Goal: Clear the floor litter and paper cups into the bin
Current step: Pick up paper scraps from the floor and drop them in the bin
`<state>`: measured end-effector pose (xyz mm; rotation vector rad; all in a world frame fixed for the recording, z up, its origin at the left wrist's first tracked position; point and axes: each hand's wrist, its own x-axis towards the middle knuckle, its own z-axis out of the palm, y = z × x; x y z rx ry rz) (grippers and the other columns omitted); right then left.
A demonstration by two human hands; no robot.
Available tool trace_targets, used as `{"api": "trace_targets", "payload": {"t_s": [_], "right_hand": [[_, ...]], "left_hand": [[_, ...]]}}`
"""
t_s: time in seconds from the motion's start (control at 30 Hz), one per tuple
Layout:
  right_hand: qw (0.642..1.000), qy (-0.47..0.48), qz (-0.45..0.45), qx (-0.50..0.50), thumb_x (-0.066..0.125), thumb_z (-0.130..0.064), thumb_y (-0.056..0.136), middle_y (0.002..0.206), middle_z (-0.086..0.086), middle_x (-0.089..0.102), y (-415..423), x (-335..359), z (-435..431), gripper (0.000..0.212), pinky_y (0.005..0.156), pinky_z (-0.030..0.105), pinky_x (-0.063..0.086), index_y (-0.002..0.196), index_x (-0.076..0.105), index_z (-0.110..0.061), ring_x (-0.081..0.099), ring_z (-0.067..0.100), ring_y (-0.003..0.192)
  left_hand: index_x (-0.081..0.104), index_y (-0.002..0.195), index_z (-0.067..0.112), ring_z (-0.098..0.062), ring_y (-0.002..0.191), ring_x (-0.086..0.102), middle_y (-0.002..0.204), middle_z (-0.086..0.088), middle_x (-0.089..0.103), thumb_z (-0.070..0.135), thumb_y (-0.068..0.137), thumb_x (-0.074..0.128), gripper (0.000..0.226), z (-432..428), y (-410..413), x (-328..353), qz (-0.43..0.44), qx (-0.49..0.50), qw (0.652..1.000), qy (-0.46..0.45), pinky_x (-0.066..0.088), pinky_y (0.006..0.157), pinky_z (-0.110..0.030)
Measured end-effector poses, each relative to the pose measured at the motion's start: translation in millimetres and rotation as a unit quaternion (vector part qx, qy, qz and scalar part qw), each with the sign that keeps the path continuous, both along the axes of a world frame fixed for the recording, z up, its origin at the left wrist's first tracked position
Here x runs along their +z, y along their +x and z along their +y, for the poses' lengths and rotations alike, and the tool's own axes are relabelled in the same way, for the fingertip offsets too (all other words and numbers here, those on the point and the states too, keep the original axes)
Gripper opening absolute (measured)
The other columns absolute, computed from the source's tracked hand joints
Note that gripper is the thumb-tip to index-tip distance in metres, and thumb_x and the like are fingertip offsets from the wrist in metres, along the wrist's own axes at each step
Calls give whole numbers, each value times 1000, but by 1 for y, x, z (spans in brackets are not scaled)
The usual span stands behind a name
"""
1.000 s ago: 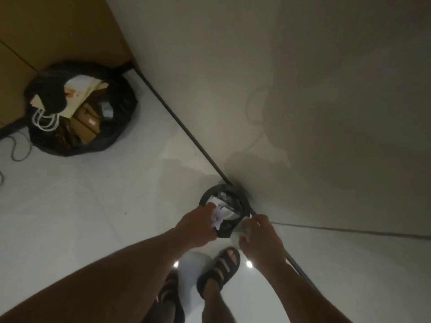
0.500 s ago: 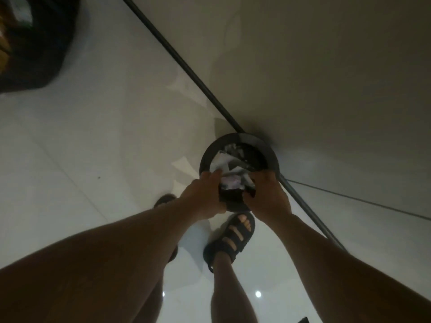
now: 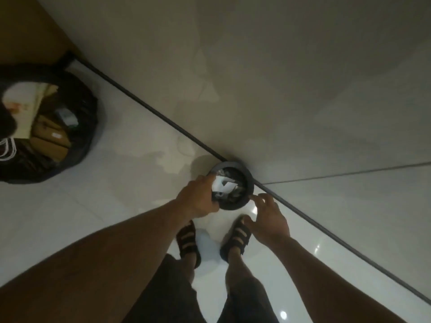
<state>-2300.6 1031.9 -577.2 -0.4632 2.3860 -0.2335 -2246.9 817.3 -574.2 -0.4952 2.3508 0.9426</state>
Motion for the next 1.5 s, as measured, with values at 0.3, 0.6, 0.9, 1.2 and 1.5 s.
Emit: {"api": "trace_targets", "payload": {"t_s": [0.3,0.6,0.9,1.2,1.5], "right_hand": [[988,-8,44,-145,55,-52,90,155,-3,25,101,133,72,70,105,32,43,150,26,-32,34,18,138],[942,3,104,-319,51,-53,91,153,-1,26,203,183,206,70,100,33,45,151,23,-30,33,20,135],[864,32,128,-485,50,-55,89,152,2,25,363,220,380,72,100,38,44,151,23,-29,29,23,136],[739,53,133,-658,51,-54,88,151,1,25,511,234,501,71,101,39,42,149,26,-28,28,23,136],[631,88,134,-759,52,-54,89,152,3,25,599,241,640,72,102,40,40,150,25,-27,28,24,136]], "left_hand": [[31,144,19,-22,127,43,144,-5,39,40,82,64,73,59,27,132,-7,-169,985,-22,39,95,-28],[42,136,17,-25,123,43,138,-4,43,47,79,61,67,213,39,199,39,-406,909,-84,41,102,-39],[31,146,19,-24,134,33,147,-4,34,51,84,56,74,451,145,245,116,-615,770,-122,34,108,-38],[32,146,20,-22,135,31,147,-2,34,48,86,54,70,644,260,267,156,-765,614,-118,33,108,-39],[32,146,20,-22,134,34,148,-1,33,51,85,55,72,836,329,258,178,-845,495,-95,36,106,-37]]}}
